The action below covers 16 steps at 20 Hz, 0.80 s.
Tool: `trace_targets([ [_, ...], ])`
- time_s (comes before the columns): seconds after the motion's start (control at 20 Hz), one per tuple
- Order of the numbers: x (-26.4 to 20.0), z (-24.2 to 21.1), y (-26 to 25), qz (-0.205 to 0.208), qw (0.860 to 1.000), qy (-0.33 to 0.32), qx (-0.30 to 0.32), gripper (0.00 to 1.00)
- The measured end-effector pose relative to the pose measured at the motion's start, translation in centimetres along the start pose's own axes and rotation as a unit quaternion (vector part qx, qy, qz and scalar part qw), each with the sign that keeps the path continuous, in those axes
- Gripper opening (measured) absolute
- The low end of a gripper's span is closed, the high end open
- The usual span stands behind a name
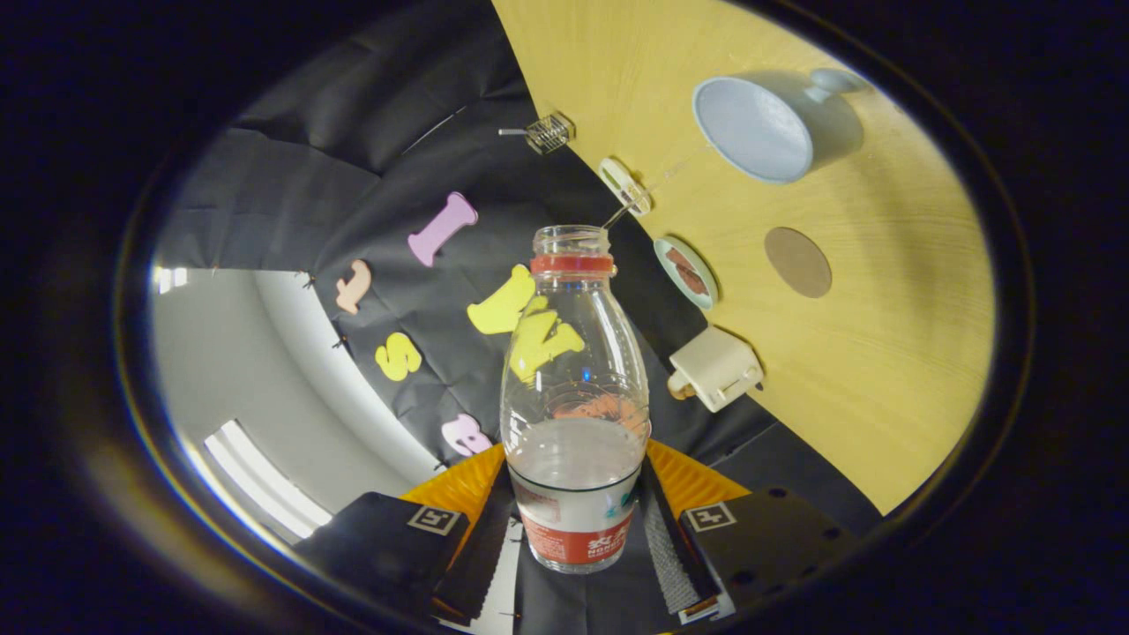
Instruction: Take the bottle from table, then pour the juice into the cup, finally place the bottle on the coaster
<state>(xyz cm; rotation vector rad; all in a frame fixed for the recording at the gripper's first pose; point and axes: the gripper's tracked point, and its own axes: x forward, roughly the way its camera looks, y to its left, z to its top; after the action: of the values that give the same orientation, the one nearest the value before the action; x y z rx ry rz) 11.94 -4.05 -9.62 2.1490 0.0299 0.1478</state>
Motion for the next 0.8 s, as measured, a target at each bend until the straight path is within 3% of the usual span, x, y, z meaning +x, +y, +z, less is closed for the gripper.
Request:
trace_targets([
  [0.45, 0.6, 0.7, -0.2, -0.004, 1.0, 0.002, 0.004, 0.77],
  [0.8, 0.5, 0.6, -1.5, -0.027, 0.998, 0.006, -0.061, 0.77],
])
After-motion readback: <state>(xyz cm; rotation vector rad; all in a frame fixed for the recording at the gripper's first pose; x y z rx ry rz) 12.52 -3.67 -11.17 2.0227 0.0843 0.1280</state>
